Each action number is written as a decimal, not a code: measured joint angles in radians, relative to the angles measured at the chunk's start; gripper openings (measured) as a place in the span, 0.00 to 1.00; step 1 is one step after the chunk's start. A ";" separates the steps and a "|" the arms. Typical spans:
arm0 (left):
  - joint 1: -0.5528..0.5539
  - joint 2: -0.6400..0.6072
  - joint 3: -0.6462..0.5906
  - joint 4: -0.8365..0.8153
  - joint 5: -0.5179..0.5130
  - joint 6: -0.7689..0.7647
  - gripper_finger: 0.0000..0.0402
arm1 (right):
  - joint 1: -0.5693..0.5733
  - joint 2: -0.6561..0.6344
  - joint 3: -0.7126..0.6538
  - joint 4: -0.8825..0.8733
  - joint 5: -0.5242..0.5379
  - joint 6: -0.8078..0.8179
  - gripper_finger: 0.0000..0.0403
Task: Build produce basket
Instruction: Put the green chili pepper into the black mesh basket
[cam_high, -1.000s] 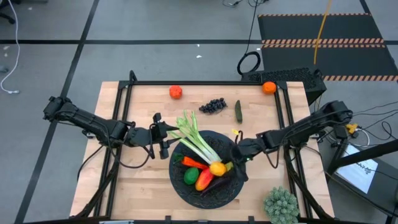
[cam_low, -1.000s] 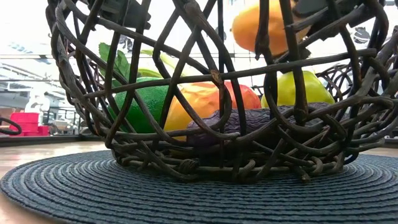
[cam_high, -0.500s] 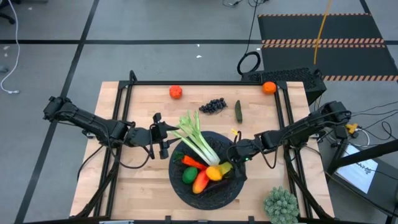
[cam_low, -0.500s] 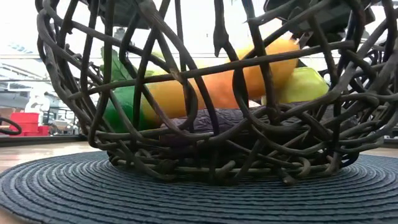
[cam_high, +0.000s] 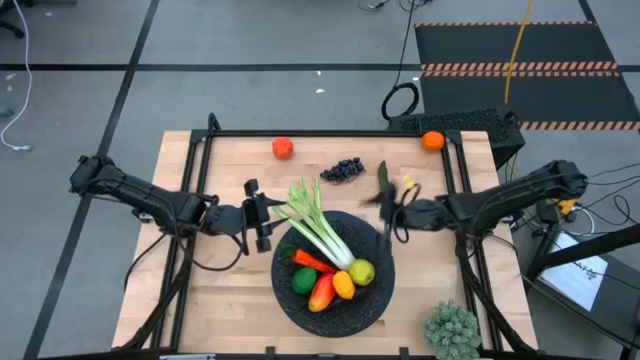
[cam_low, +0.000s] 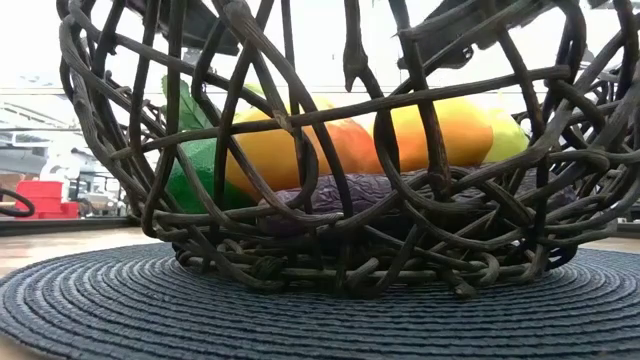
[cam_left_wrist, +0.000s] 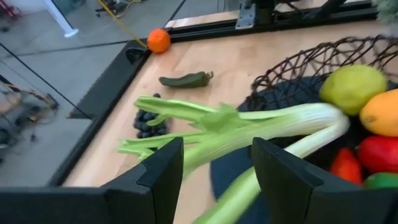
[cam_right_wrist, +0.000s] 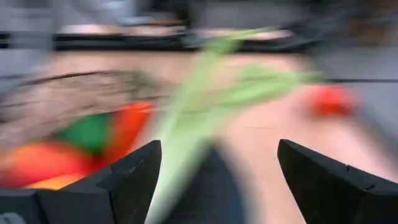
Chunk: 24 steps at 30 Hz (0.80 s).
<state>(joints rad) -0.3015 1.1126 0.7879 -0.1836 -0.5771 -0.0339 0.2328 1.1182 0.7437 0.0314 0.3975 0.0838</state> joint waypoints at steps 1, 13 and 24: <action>0.009 0.000 0.000 0.004 -0.001 0.026 0.48 | -0.011 -0.022 0.000 -0.024 0.100 -0.014 0.78; 0.229 0.000 0.000 0.041 -0.008 0.216 0.48 | -0.391 -0.107 -0.014 -0.298 0.234 0.069 0.78; 0.399 0.000 0.000 0.030 0.088 0.270 0.48 | -0.675 0.035 -0.115 -0.286 -0.107 0.253 0.78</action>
<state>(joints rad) 0.0975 1.1126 0.7879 -0.1539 -0.4889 0.2361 -0.4420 1.1535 0.6291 -0.2547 0.2904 0.3365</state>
